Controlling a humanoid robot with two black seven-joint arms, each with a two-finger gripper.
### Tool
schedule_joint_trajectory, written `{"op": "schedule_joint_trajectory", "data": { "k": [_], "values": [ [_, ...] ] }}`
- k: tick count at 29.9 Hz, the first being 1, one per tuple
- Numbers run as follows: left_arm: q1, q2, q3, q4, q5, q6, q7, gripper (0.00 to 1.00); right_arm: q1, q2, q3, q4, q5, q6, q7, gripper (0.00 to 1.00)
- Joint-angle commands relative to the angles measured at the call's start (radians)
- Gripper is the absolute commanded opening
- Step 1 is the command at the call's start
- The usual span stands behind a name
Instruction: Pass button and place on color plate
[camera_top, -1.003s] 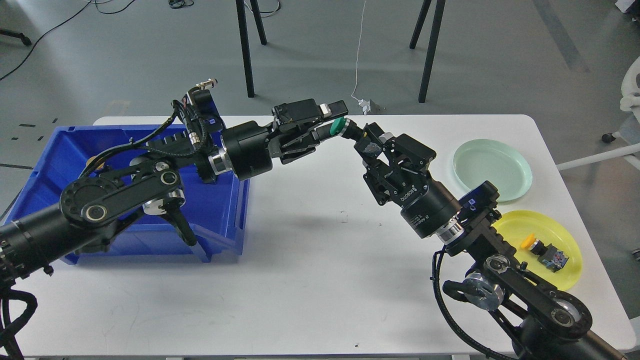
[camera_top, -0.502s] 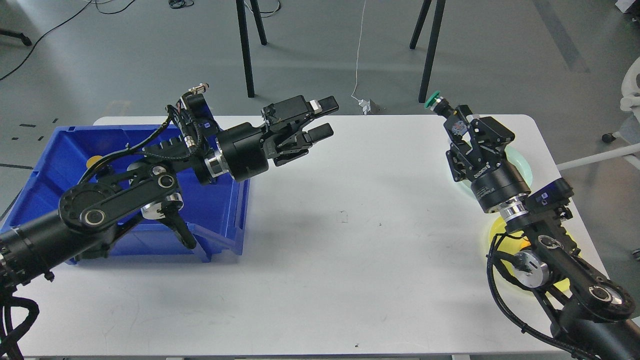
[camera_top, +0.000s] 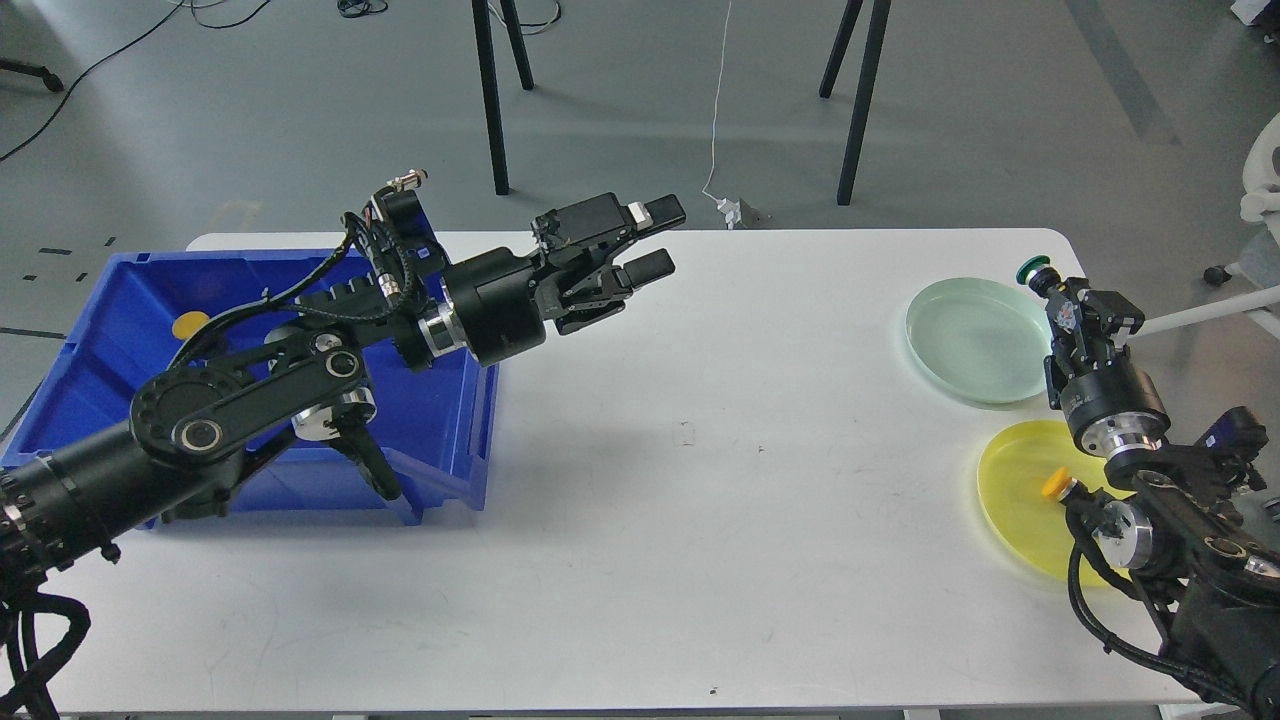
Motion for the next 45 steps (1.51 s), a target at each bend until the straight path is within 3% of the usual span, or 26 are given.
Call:
{"op": "schedule_joint_trajectory", "data": {
  "k": [1, 13, 21, 31, 45],
  "values": [
    [0.000, -0.001, 0.000, 0.000, 0.000, 0.002, 0.000, 0.81, 0.034, 0.003, -0.036, -0.041, 0.019, -0.005, 0.000, 0.01],
    [0.000, -0.001, 0.000, 0.000, 0.000, 0.002, 0.000, 0.81, 0.129, 0.049, -0.205, -0.183, 0.129, -0.003, 0.000, 0.04],
    [0.000, -0.001, 0.000, 0.001, 0.000, 0.002, 0.000, 0.81, 0.131, 0.049, -0.257, -0.183, 0.206, -0.002, 0.000, 0.23],
    [0.000, -0.001, 0.000, 0.001, 0.000, 0.002, 0.000, 0.81, 0.129, 0.052, -0.259, -0.183, 0.210, 0.003, 0.000, 0.37],
    [0.000, -0.001, 0.000, 0.001, 0.000, 0.002, 0.000, 0.81, 0.129, 0.108, -0.305, -0.166, 0.213, 0.017, 0.000, 0.36]
  ]
}}
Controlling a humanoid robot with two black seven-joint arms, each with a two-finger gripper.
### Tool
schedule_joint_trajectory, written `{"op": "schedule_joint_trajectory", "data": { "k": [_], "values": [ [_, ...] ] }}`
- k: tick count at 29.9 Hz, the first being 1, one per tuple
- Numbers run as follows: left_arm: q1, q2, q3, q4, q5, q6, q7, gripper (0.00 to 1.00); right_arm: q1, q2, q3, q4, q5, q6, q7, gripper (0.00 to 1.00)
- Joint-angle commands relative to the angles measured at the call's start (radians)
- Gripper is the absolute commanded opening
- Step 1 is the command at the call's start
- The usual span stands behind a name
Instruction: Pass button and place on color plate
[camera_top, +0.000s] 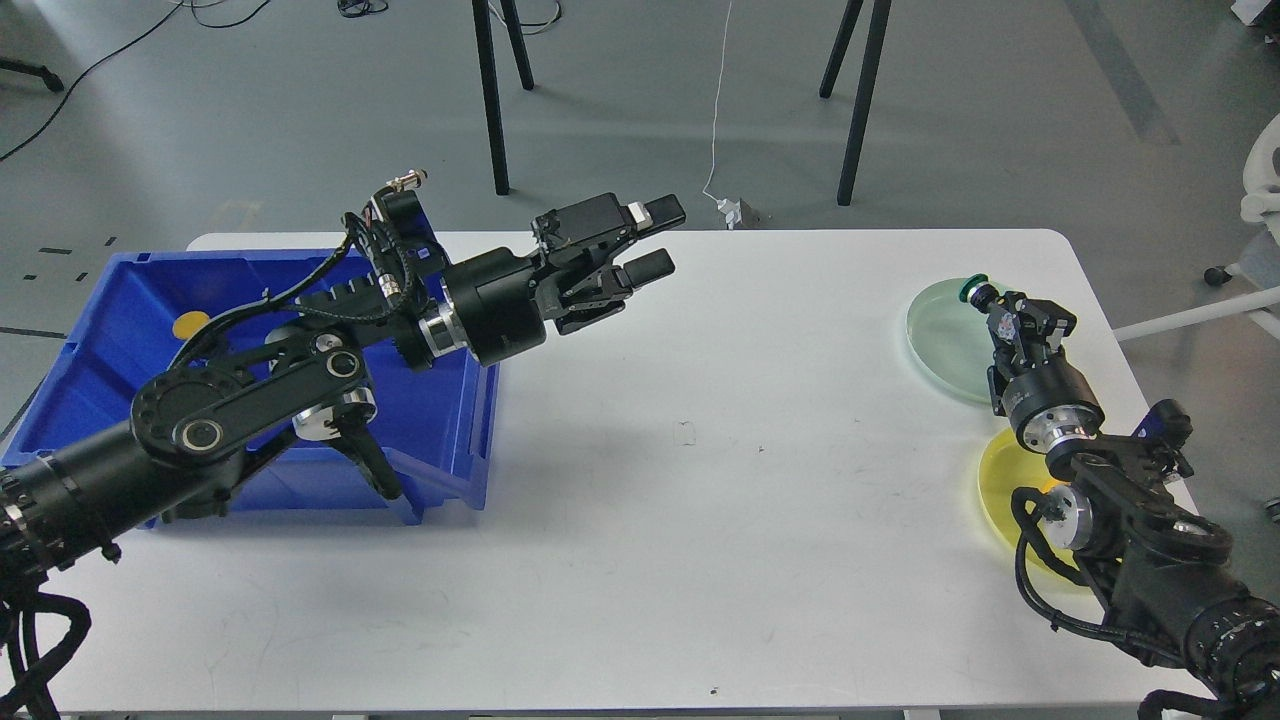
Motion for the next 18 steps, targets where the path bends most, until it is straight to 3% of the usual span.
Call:
{"op": "schedule_joint_trajectory", "data": {
  "k": [1, 11, 18],
  "values": [
    [0.000, 0.000, 0.000, 0.000, 0.000, 0.000, 0.000, 0.81, 0.000, 0.015, -0.014, 0.000, 0.003, -0.001, 0.000, 0.36],
    [0.000, 0.000, 0.000, 0.000, 0.000, 0.000, 0.000, 0.81, -0.002, 0.006, -0.019, -0.011, 0.095, 0.008, 0.000, 0.42],
    [0.000, -0.001, 0.000, 0.000, 0.000, 0.000, 0.000, 0.81, -0.006, 0.006, -0.020, -0.011, 0.110, 0.011, 0.000, 0.56]
  ]
}}
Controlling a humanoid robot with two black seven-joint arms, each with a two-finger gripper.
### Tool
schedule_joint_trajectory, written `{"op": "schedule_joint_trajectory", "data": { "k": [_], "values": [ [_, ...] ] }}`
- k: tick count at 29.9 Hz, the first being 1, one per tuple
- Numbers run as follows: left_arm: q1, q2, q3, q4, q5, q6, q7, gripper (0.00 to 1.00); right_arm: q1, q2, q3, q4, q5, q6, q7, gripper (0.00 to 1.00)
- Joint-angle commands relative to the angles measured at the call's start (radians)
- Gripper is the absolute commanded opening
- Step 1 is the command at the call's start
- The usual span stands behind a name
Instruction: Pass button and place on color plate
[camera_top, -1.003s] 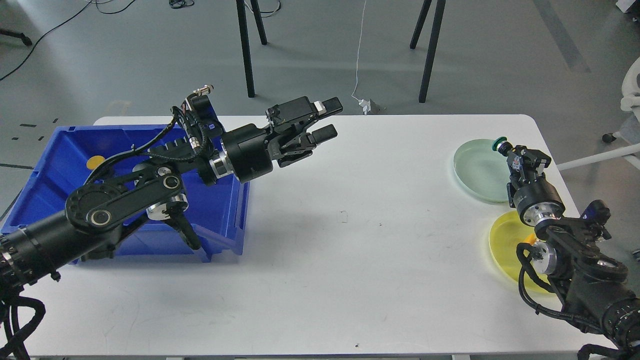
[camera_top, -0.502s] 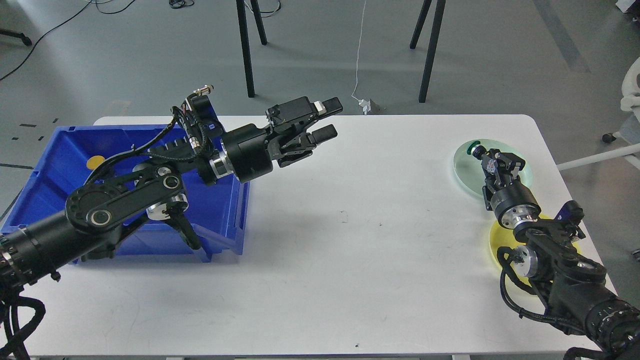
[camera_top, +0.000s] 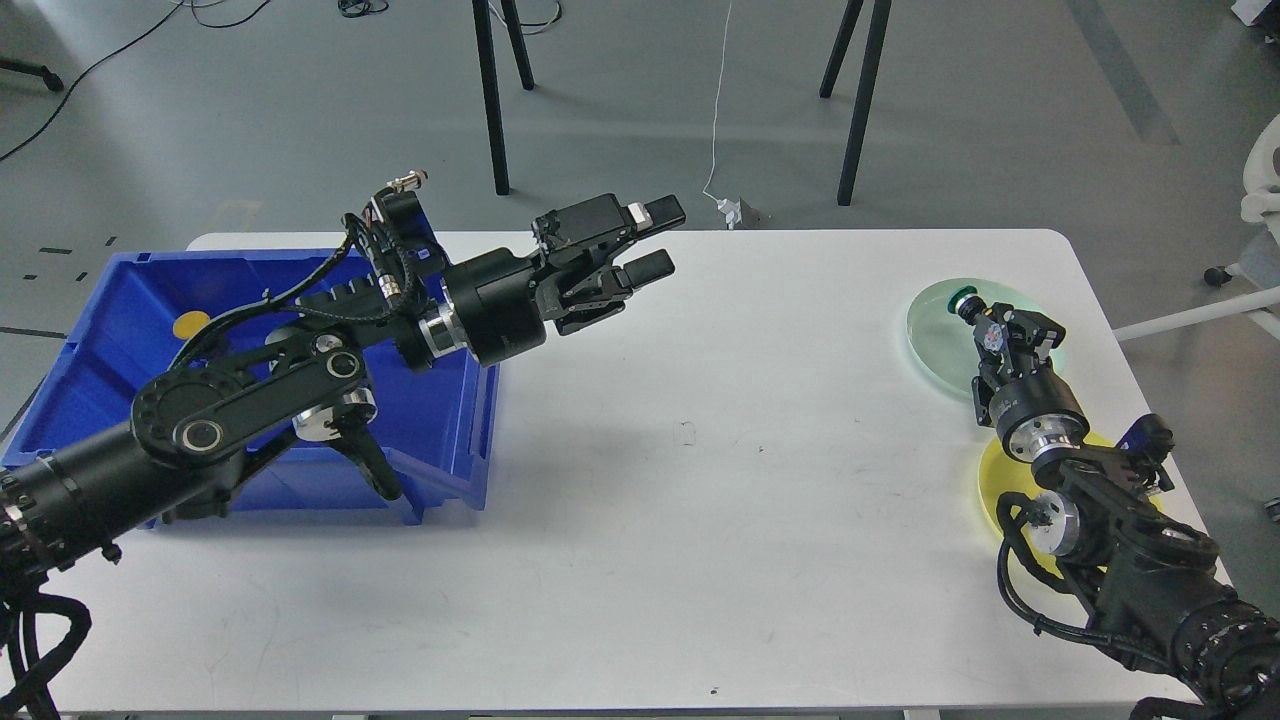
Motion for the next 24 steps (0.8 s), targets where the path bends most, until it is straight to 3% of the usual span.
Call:
{"op": "schedule_joint_trajectory", "data": {
  "k": [1, 12, 21, 24],
  "values": [
    [-0.001, -0.001, 0.000, 0.000, 0.000, 0.000, 0.000, 0.81, -0.002, 0.001, -0.003, 0.001, 0.002, 0.000, 0.000, 0.56],
    [-0.001, -0.001, 0.000, 0.000, 0.000, 0.000, 0.000, 0.81, 0.007, 0.009, 0.006, 0.023, 0.008, 0.002, 0.000, 0.60],
    [-0.001, -0.001, 0.000, 0.000, -0.002, 0.000, 0.000, 0.81, 0.007, 0.000, 0.035, 0.161, 0.017, -0.001, 0.000, 0.63],
    [0.000, 0.002, -0.037, -0.002, -0.020, 0.001, 0.000, 0.82, 0.006, -0.005, 0.113, 0.280, 0.043, 0.000, 0.000, 0.71]
  ]
}}
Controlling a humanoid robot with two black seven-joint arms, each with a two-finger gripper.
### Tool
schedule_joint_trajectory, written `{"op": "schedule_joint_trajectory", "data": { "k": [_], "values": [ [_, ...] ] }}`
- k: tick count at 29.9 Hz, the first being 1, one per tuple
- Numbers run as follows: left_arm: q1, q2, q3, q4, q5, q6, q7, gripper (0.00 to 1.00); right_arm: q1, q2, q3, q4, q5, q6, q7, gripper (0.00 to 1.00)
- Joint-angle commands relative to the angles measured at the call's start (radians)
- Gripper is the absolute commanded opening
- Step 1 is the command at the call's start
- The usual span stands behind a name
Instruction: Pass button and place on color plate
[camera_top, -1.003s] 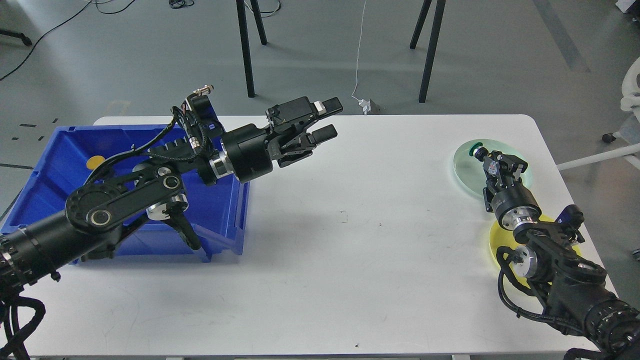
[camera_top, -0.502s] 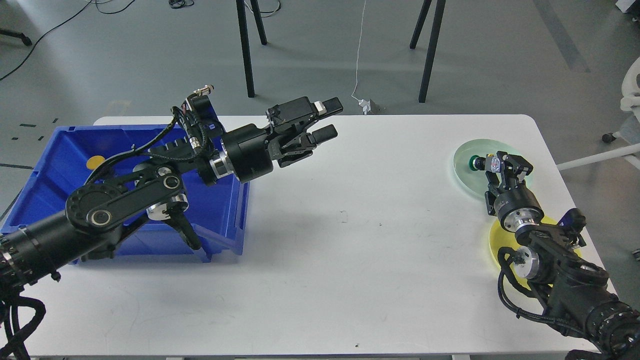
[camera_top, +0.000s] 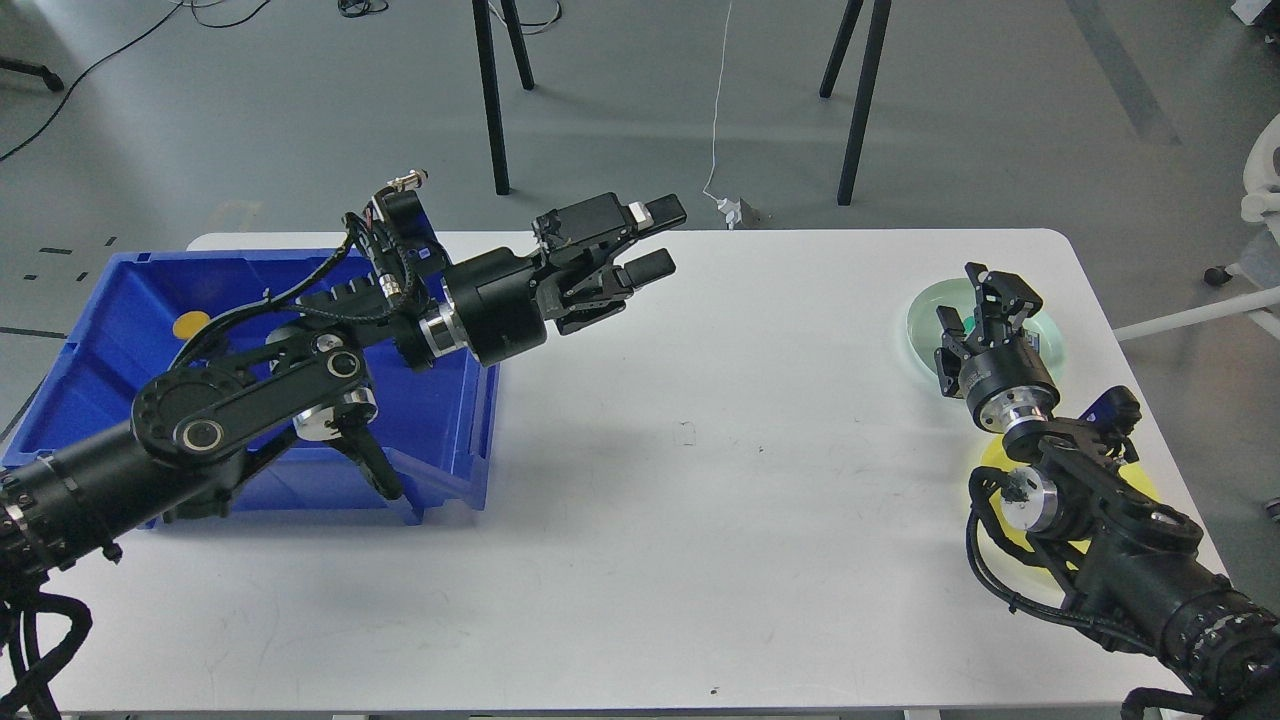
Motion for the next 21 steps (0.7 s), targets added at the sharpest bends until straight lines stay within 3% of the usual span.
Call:
{"op": "schedule_joint_trajectory", "data": {
  "k": [1, 2, 6, 9, 13, 21],
  "values": [
    [0.003, 0.015, -0.071, -0.006, -0.044, -0.001, 0.000, 0.82, -0.005, -0.013, 0.093, 0.167, 0.028, 0.003, 0.000, 0.80],
    [0.008, 0.024, -0.106, -0.009, -0.071, -0.002, 0.000, 0.82, -0.007, -0.030, 0.118, 0.227, 0.031, 0.003, 0.000, 0.96],
    [0.074, 0.110, -0.280, -0.006, -0.179, -0.005, 0.000, 0.82, 0.002, -0.093, 0.166, 0.480, 0.033, 0.005, 0.000, 0.99],
    [0.123, 0.165, -0.392, -0.008, -0.237, -0.017, 0.000, 0.82, 0.041, -0.113, 0.163, 0.588, 0.033, 0.011, 0.000, 0.99],
    [0.190, 0.195, -0.498, -0.008, -0.303, -0.048, 0.000, 0.82, 0.071, -0.090, 0.176, 0.601, 0.034, 0.015, 0.000, 0.99],
    [0.262, 0.169, -0.501, -0.009, -0.305, -0.057, 0.000, 0.83, 0.056, -0.053, 0.187, 0.601, 0.034, 0.012, 0.000, 0.99]
  ]
}}
